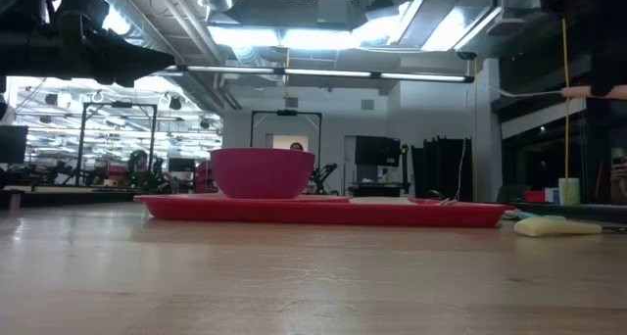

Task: Set up tray
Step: Put the orange fork on top of the brown napkin beside the pink plate

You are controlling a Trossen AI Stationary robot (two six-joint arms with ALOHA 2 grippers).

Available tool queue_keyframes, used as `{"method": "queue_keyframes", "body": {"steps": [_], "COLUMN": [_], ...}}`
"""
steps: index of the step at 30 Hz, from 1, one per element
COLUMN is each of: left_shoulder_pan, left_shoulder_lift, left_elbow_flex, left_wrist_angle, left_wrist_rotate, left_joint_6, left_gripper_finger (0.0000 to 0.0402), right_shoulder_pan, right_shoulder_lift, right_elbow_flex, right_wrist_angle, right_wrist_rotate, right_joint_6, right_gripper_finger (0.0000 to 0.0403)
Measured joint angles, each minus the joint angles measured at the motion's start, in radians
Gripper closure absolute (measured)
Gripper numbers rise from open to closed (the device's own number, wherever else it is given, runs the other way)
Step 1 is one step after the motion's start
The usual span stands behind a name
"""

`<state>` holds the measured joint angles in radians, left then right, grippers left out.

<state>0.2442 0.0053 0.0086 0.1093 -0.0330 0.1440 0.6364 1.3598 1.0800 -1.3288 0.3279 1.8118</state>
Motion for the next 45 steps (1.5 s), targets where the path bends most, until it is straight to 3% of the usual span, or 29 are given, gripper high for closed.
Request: {"method": "queue_keyframes", "body": {"steps": [8,13,23,30,39,45], "left_shoulder_pan": [0.0,0.0,0.0,0.0,0.0,0.0], "left_shoulder_lift": [0.0,0.0,0.0,0.0,0.0,0.0], "left_elbow_flex": [0.0,0.0,0.0,0.0,0.0,0.0], "left_wrist_angle": [0.001,0.004,0.004,0.001,0.0,0.0], "left_wrist_rotate": [0.0,0.0,0.0,0.0,0.0,0.0], "left_joint_6": [0.0,-0.003,-0.003,-0.026,-0.026,-0.026], "left_gripper_finger": [0.0398,0.0398,0.0398,0.0398,0.0398,0.0398], "right_shoulder_pan": [-0.028,-0.078,-0.291,-0.433,-0.574,-0.667], "right_shoulder_lift": [0.0,0.0,0.0,0.0,0.015,0.063], "right_elbow_flex": [-0.015,-0.015,-0.015,-0.015,-0.015,0.004], "right_wrist_angle": [0.092,0.128,0.268,0.489,0.587,0.622], "right_wrist_rotate": [0.098,0.101,0.087,0.062,0.061,-0.022], "right_joint_6": [-0.158,-0.252,-0.459,-0.639,-0.639,-0.639], "right_gripper_finger": [0.0345,0.0344,0.0345,0.0345,0.0345,0.0345]}}
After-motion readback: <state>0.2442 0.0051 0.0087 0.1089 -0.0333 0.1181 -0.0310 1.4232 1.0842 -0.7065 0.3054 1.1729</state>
